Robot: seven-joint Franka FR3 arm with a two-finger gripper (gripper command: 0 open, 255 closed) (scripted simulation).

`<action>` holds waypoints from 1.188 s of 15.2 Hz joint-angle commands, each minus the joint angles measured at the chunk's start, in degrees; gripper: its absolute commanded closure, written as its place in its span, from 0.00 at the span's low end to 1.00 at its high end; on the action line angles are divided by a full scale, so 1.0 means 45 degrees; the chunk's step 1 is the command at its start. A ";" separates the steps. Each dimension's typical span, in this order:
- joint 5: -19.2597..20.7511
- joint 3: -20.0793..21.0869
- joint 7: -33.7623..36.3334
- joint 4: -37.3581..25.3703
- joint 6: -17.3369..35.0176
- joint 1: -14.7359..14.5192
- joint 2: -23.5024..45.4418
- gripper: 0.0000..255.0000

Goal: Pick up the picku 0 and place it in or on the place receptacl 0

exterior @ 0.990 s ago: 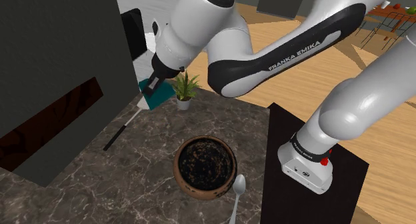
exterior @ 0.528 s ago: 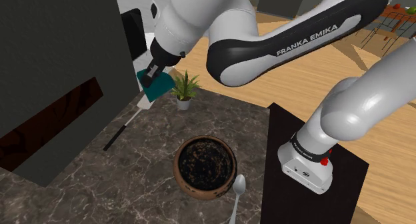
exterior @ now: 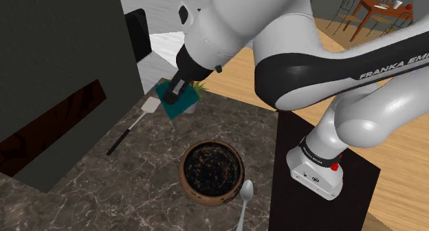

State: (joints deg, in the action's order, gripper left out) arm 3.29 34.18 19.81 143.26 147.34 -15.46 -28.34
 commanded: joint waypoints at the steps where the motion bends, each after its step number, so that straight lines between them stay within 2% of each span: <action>1: -0.0483 -0.0084 0.0095 0.0512 -0.0461 -0.0653 -0.0959 1.00; 12: -0.2098 0.0644 0.1814 0.1436 -0.3922 -0.3662 -0.4979 1.00; 18: -0.2246 0.1115 0.2140 0.2272 -0.2917 -0.3694 -0.4787 1.00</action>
State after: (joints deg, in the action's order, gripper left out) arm -6.69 38.81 29.17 152.81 133.36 -32.04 -50.01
